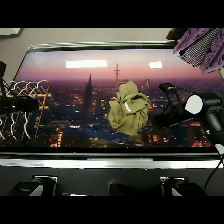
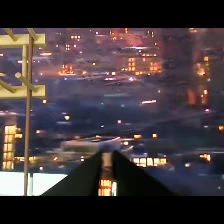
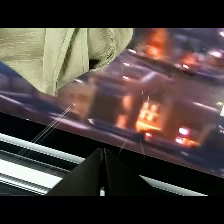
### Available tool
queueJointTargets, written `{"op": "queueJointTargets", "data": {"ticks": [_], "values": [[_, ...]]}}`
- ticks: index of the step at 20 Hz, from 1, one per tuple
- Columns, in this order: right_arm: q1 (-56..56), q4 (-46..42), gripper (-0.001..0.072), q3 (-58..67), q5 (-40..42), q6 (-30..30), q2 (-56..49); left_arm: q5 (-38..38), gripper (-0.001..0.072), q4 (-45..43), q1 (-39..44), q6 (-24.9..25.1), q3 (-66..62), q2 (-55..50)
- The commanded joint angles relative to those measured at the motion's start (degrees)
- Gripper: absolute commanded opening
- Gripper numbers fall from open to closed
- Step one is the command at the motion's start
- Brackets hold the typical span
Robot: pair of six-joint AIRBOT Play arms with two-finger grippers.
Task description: Fold the clothes and pants, and hang the long-sleeved shirts on hangers.
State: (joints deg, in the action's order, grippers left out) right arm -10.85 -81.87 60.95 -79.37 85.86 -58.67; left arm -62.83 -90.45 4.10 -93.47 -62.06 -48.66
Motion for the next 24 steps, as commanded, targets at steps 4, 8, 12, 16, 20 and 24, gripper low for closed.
{"op": "queueJointTargets", "data": {"ticks": [4, 8, 12, 16, 20, 24], "values": [[0.0, 0.0, 0.0032, 0.0, 0.0, 0.1, 0.0, 1.8, 0.0675, 18.8, 0.0, -1.7, 0.9, -10.9], [0.0, 0.0, 0.0032, 0.0, 0.0, 0.1, 0.0, 7.6, 0.0676, 52.2, 4.1, 17.8, 1.2, -30.8], [0.0, 0.0, 0.0032, 0.0, 1.5, 0.1, 0.0, 13.6, 0.0675, 60.7, 9.8, 18.5, 0.0, -44.2], [0.0, 0.1, 0.0034, 0.0, 1.9, 0.1, 0.0, 14.7, 0.0676, 64.9, 14.9, 18.5, -2.8, -50.5], [0.0, 0.2, 0.0268, 0.0, 7.3, 2.4, 0.0, 18.4, 0.0677, 65.4, 18.6, 18.5, -3.9, -52.0], [0.0, 0.2, 0.0426, 0.0, 15.1, 8.5, -0.2, 18.8, 0.0676, 65.4, 18.1, 17.0, -3.9, -52.0]]}}
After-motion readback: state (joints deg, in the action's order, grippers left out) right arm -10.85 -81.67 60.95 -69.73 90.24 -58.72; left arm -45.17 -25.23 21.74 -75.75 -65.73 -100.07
